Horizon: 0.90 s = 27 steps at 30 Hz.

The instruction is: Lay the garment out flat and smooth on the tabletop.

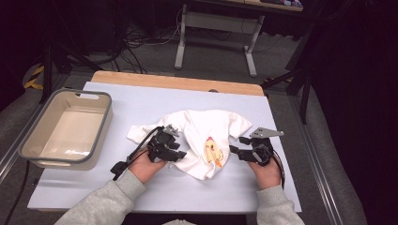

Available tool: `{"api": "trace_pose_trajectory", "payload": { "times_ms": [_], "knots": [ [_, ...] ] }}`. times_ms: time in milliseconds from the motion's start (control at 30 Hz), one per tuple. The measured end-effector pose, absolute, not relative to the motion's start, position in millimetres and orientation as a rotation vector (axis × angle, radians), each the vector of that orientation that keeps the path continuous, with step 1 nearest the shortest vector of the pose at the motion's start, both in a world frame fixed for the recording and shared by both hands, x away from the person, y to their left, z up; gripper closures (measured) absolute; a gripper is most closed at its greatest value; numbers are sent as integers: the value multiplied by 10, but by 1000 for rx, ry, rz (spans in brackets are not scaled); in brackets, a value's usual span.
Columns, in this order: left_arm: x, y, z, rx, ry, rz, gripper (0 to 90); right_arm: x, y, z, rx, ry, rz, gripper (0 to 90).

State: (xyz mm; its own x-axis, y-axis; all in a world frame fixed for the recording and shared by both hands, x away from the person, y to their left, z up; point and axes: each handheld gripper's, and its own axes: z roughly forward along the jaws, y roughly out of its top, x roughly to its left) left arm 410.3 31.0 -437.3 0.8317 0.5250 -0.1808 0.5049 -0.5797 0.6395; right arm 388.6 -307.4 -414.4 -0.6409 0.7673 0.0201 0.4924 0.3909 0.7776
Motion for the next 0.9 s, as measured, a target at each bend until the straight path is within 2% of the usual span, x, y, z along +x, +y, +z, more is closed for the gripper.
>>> {"api": "trace_pose_trajectory", "payload": {
  "times_ms": [200,400,433,467,900],
  "knots": [
    [4096,244,-4450,2341,744,14,620,3817,-3054,-4254,1102,2353,1100,407],
    [4060,204,-4474,2360,745,11,811,3756,-3048,-4271,1102,2365,1105,413],
    [4058,201,-4474,2364,731,11,811,3745,-3050,-4271,1105,2365,1105,413],
    [4048,194,-4468,2364,734,17,851,3732,-3055,-4274,1107,2363,1109,416],
    [3864,511,-4165,2256,742,116,868,3690,-3102,-4322,1131,2374,1100,435]
  ]
}}
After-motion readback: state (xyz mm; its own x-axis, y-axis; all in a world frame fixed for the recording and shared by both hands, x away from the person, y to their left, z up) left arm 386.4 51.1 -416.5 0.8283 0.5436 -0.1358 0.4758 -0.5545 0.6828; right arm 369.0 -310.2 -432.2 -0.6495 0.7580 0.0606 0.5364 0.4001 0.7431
